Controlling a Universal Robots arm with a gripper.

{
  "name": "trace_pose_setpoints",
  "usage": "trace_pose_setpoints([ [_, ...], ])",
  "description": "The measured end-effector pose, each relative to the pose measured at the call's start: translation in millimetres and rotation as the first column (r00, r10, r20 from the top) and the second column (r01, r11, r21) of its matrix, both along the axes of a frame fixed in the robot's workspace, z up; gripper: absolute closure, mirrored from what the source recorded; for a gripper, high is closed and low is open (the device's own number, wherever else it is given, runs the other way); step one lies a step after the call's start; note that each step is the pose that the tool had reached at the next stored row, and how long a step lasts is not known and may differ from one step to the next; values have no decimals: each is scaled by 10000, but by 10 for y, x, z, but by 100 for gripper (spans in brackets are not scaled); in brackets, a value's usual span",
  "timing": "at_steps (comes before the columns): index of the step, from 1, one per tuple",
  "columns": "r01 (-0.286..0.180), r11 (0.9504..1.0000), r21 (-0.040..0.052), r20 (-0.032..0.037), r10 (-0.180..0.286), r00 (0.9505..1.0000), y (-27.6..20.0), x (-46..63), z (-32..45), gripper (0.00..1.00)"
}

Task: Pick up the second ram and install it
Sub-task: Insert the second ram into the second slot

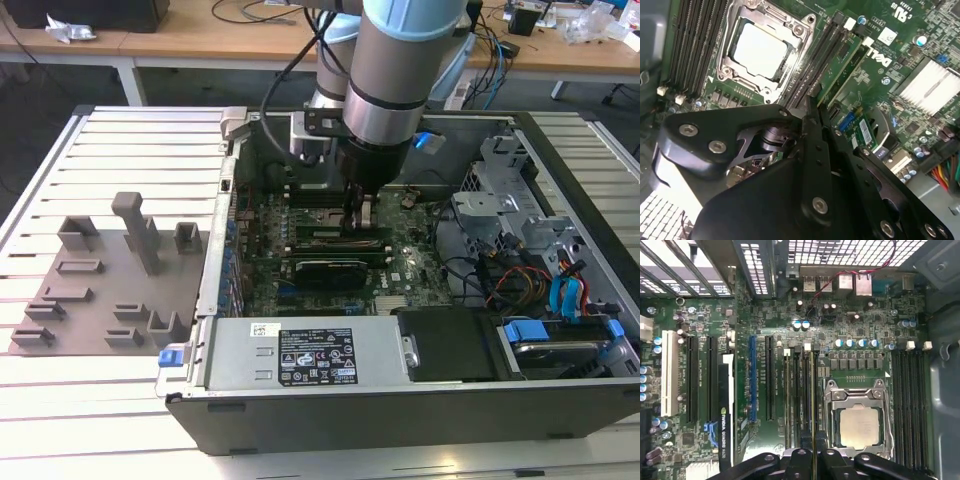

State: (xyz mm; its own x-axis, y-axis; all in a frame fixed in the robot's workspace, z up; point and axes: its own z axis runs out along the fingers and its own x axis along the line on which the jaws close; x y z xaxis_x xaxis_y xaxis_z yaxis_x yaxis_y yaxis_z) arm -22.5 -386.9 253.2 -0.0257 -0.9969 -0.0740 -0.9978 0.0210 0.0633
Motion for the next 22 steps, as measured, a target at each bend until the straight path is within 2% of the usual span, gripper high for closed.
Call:
trace_pose_setpoints([
  [10, 6, 10000, 1, 1, -6, 10000, 0, -35, -209, 87],
  [16, 6, 10000, -2, -1, -6, 10000, 4, -31, -258, 87],
  [22, 4, 10000, 0, -1, -4, 10000, 8, -9, -264, 87],
])
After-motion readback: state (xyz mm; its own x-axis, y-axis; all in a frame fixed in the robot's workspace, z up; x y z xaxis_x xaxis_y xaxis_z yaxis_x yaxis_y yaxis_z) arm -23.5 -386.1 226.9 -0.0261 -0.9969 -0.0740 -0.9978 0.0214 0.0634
